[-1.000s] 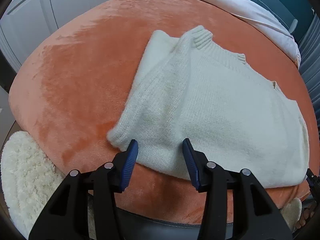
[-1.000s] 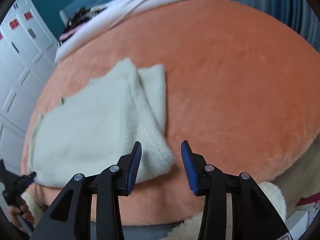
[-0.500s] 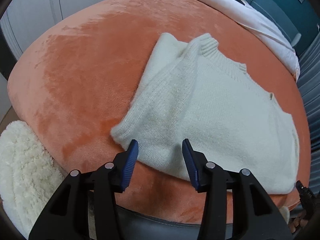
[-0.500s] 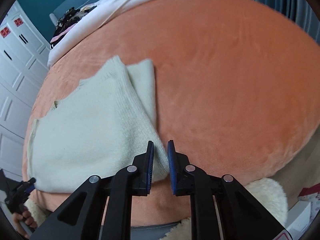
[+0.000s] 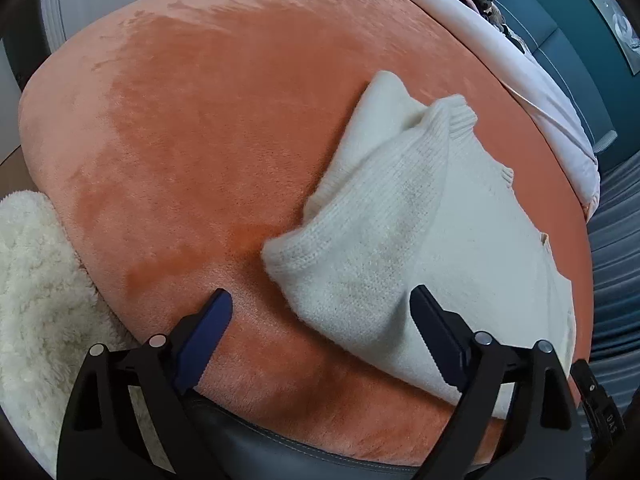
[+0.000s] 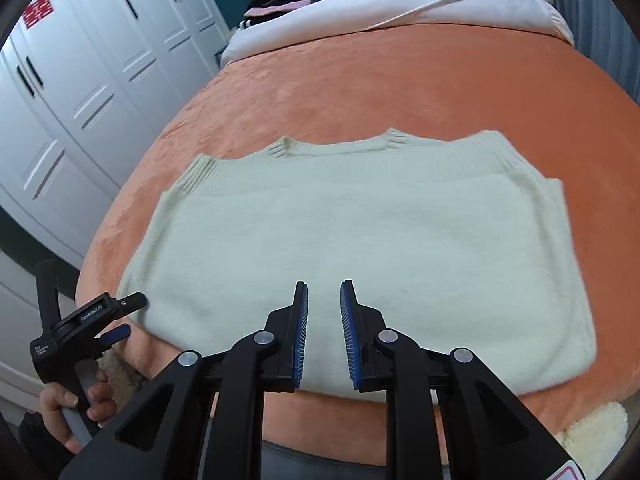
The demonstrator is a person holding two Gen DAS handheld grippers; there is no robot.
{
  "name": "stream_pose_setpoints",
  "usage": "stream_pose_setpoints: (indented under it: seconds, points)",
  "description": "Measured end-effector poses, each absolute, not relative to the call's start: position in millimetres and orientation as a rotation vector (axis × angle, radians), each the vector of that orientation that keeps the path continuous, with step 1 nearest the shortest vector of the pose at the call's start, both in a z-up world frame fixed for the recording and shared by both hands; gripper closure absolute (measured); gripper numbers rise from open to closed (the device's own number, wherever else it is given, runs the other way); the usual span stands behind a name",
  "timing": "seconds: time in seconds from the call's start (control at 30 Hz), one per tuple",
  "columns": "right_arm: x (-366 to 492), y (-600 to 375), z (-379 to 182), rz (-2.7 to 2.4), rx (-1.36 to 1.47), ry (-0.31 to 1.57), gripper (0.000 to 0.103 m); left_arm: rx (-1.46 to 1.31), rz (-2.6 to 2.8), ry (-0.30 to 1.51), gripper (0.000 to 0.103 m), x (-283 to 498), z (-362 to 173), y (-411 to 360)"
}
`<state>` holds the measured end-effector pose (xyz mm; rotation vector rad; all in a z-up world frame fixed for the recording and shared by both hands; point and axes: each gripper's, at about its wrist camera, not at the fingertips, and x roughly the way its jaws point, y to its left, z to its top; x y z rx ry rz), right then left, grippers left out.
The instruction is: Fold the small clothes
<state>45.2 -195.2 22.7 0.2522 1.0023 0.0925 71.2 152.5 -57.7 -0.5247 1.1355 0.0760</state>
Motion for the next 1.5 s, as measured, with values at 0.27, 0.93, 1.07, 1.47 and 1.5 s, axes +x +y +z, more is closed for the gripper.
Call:
stream_pose_setpoints:
  seconds: [0.27, 0.93, 1.07, 1.47, 1.5]
  points:
    - [102.9, -157.4, -31.8, 0.049, 0.201, 1.159, 0.091, -0.542, 0.053, 1.121, 0.009, 75.4, -59.2, 156.9]
    - [110.7, -147.7, -40.4, 0.044, 0.132, 1.169, 0.092, -0.595, 0.044, 1.108, 0.057, 115.3, -48.1, 154.5]
    - [111.3, -148.3, -40.8, 0.052, 0.145, 1.166, 0.092, -0.620, -0.026, 1.031, 0.073, 108.1, -16.0, 146.9]
    - [66.6, -218.6, -3.8, 0.078, 0.444, 1.054, 0.081, -0.242, -0.411, 0.811, 0.077, 73.8, 110.0, -12.4]
    - [55.2, -232.2, -0.6, 0.063, 0.471, 1.039, 0.080, -0.216, -0.442, 0.810, 0.077, 71.2, 110.9, -29.2]
